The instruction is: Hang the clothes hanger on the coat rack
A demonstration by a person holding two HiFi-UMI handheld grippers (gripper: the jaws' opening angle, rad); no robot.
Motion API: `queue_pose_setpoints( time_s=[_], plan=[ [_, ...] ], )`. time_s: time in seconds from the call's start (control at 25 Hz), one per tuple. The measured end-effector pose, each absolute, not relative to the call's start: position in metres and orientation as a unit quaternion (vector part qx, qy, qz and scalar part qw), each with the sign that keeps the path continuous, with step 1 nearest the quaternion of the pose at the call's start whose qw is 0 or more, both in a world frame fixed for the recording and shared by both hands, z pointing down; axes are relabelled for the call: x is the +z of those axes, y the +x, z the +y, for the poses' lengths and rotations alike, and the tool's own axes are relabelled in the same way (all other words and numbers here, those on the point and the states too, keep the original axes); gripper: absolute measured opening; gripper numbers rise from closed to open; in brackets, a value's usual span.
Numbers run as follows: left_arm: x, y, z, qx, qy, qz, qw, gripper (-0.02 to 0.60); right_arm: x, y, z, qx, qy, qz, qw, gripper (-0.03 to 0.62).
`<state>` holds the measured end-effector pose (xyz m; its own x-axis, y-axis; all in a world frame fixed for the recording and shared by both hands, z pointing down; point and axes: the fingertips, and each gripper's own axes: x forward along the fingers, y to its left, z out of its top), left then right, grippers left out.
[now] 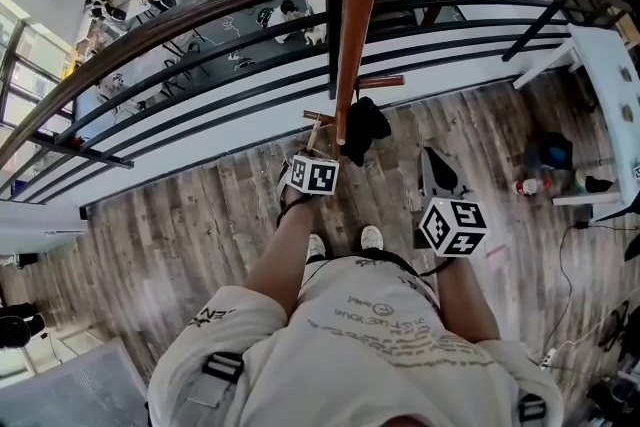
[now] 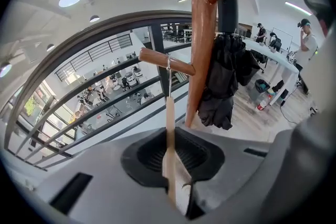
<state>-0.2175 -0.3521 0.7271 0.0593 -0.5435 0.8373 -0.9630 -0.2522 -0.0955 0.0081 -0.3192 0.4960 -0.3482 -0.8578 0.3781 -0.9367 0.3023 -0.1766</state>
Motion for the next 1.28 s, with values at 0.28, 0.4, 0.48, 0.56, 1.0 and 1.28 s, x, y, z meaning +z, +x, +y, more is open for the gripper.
queue_pose_setpoints(
  time_s=[0.28, 0.4, 0.48, 0.56, 1.0, 1.28],
  plan=[
    [0.733, -0.206, -0.349, 0.418, 0.685, -0.543, 0.248, 0.051, 0.497, 0.024, -0.308, 0.185, 0.576, -0.789, 0.106, 0.003],
    [0.733, -0.201, -0.347, 0.423, 0.687, -0.538, 0.244, 0.051, 0.493, 0.028, -0.303, 0.182, 0.58, -0.787, 0.105, 0.003],
    [0.735, -0.198, -0.346, 0.425, 0.689, -0.535, 0.242, 0.051, 0.491, 0.03, -0.3, 0.18, 0.583, -0.785, 0.105, 0.003],
    [0.736, -0.196, -0.345, 0.427, 0.691, -0.532, 0.237, 0.051, 0.491, 0.032, -0.297, 0.179, 0.586, -0.783, 0.106, 0.003],
    [0.749, -0.188, -0.351, 0.433, 0.702, -0.525, 0.211, 0.052, 0.496, 0.038, -0.289, 0.172, 0.598, -0.774, 0.121, 0.003],
    [0.758, -0.181, -0.354, 0.419, 0.723, -0.515, 0.194, 0.052, 0.496, 0.036, -0.286, 0.172, 0.599, -0.772, 0.129, 0.003]
  ],
)
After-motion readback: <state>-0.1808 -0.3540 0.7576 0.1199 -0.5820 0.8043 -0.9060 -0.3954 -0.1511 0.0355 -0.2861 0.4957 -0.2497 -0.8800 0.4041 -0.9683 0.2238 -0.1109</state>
